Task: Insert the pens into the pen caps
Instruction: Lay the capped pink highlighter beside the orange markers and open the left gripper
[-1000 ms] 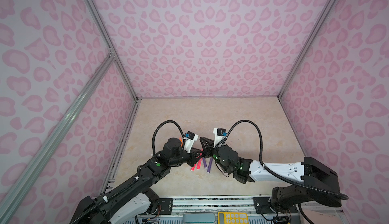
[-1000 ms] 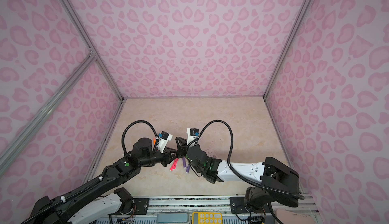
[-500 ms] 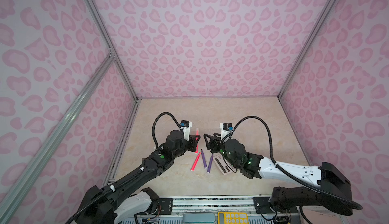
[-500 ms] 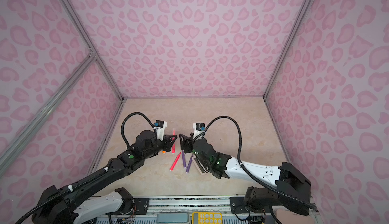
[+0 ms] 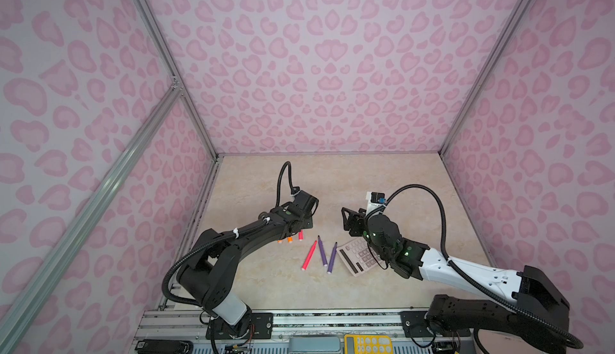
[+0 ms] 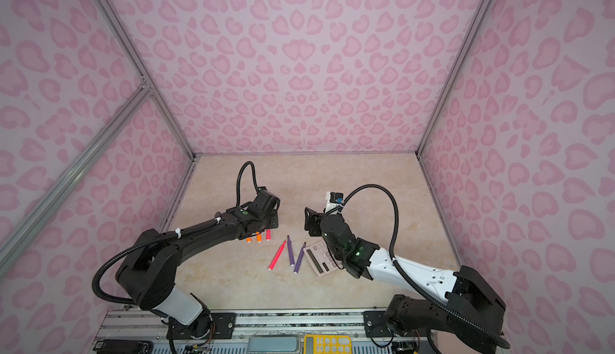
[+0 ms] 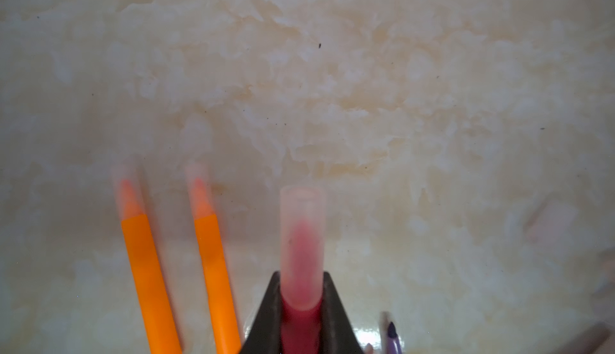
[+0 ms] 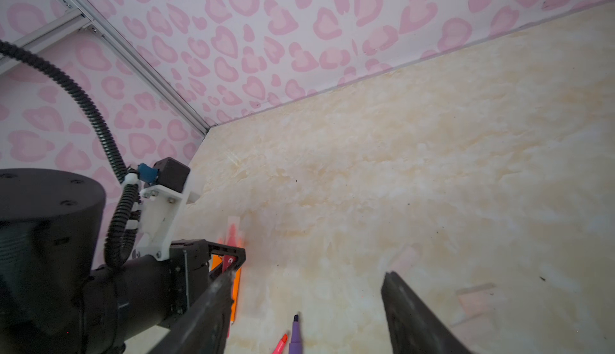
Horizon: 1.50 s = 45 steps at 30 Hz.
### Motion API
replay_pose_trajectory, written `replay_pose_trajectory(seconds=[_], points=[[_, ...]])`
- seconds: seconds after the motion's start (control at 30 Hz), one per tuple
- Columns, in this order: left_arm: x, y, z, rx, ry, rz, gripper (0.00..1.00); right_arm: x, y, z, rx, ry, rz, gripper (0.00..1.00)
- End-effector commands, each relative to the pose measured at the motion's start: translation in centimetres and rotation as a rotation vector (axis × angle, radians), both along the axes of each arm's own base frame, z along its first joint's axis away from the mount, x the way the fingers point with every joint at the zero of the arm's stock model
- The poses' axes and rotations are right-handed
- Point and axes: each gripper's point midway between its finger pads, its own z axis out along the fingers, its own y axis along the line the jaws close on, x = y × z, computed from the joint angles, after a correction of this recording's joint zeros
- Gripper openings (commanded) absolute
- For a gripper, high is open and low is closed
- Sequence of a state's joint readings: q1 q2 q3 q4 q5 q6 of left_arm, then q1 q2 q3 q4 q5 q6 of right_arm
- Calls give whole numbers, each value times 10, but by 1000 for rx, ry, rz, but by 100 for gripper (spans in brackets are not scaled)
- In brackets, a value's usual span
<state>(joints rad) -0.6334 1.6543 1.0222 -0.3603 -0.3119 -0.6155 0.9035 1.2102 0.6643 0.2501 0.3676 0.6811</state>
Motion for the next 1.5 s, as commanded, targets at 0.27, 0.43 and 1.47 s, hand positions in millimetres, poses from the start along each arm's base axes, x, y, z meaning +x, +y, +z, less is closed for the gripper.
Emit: replay_pose_trajectory(seconds=[0.27,0.43,1.47], points=[[-2,22,-49,143,202,61,3,12,13,-22,-24,63,18,71],[-3,21,-61,123,249,58,3,16,13,-33,-23,82,19,71],[-79,-22,67,-134,-103,-348,51,58,-43,1,-1,-8,-114,74]])
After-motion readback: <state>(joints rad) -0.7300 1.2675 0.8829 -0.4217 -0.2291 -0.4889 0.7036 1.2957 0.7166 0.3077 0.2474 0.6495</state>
